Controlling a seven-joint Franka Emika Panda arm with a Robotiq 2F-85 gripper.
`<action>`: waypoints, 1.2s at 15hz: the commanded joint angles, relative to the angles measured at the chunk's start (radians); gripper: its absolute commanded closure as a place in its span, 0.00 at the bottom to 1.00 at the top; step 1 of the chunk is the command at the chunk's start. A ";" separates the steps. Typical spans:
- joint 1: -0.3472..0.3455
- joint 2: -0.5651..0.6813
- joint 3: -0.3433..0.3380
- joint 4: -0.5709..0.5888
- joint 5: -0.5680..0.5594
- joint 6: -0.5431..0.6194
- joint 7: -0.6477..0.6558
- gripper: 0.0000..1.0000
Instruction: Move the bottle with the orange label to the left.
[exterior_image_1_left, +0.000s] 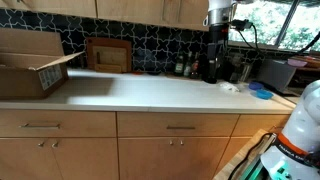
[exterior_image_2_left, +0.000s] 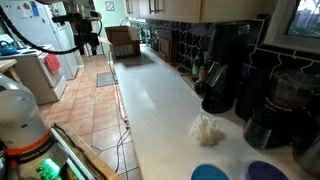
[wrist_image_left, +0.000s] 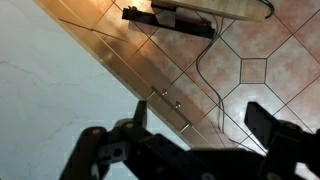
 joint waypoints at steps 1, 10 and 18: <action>0.012 0.002 -0.009 0.002 -0.004 -0.002 0.005 0.00; 0.012 0.002 -0.009 0.003 -0.004 -0.002 0.005 0.00; -0.005 0.028 -0.008 0.010 -0.029 0.041 0.023 0.00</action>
